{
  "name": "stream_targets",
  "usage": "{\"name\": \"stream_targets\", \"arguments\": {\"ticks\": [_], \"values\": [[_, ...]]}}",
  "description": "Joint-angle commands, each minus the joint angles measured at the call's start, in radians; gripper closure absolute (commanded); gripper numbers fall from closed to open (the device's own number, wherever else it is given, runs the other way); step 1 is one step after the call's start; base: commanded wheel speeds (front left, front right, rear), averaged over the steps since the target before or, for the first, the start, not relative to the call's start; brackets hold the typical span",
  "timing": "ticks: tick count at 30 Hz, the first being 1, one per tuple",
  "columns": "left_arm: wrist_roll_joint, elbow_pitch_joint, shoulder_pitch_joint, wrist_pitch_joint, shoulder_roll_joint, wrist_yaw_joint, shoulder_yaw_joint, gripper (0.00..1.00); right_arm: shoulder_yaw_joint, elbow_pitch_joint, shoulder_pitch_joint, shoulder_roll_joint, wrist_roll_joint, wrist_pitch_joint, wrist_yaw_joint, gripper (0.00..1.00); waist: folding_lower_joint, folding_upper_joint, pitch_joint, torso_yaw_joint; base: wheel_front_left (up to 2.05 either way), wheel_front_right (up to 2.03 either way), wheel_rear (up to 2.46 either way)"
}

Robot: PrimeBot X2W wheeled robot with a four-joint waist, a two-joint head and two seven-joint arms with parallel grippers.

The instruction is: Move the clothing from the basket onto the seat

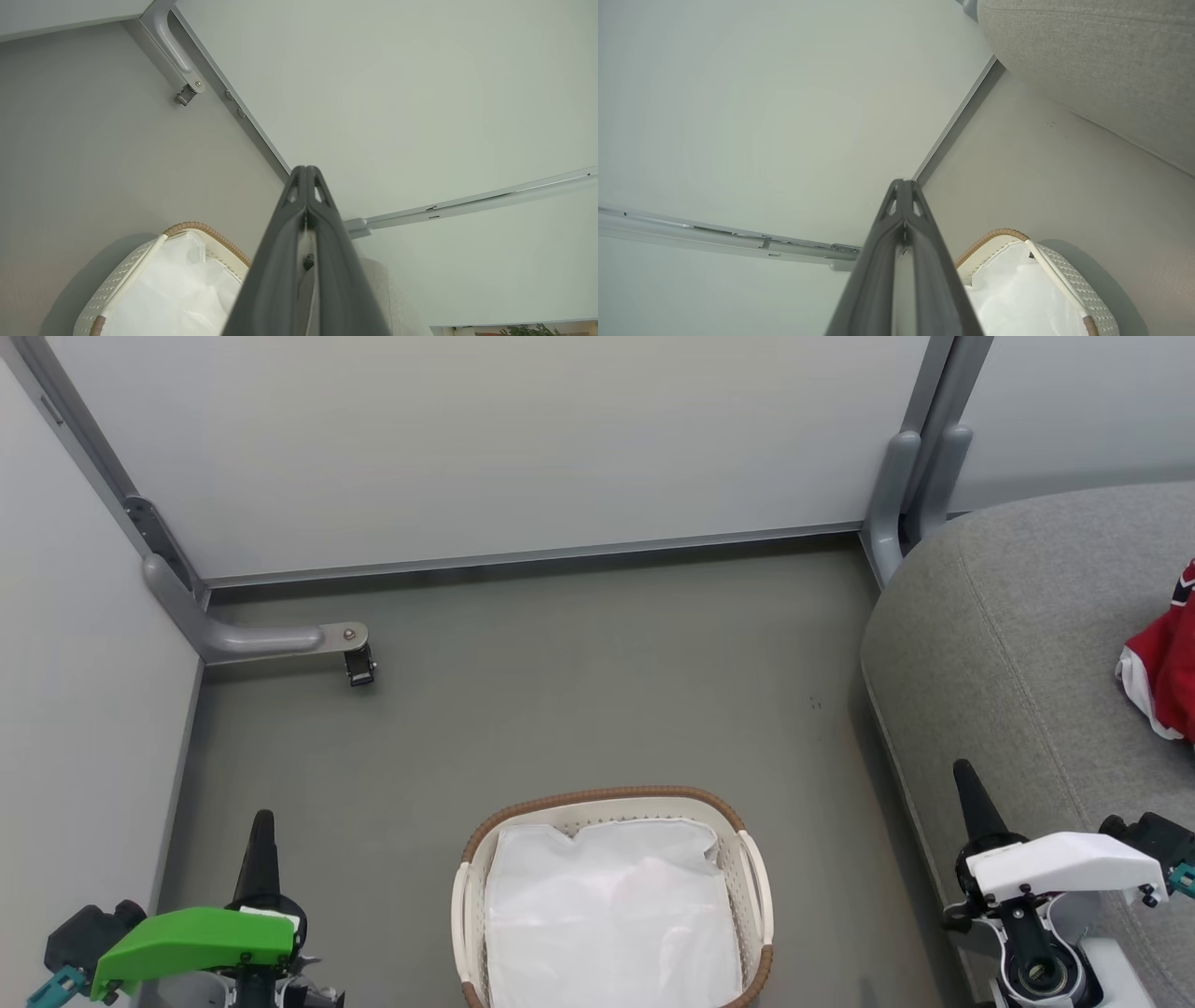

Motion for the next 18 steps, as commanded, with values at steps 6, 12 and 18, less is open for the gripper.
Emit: {"name": "stream_targets", "arguments": {"ticks": [6, 12, 18], "values": [[-0.073, -0.021, -0.027, 0.020, 0.005, -0.002, 0.011, 1.00, -0.011, -0.027, 0.006, -0.006, 0.074, 0.021, 0.000, 1.00, 0.0000, 0.0000, -0.003, 0.001, 0.00, 0.00, 0.00], [-0.126, -0.028, -0.029, 0.034, 0.005, -0.002, 0.015, 1.00, -0.017, -0.039, 0.014, -0.007, 0.128, 0.035, -0.001, 1.00, 0.0000, 0.0000, -0.006, 0.002, 0.00, 0.00, 0.00], [-0.177, -0.036, -0.031, 0.049, 0.006, -0.002, 0.019, 1.00, -0.022, -0.050, 0.021, -0.007, 0.181, 0.050, -0.001, 1.00, 0.0000, 0.0000, -0.009, 0.003, 0.00, 0.00, 0.00]]}}
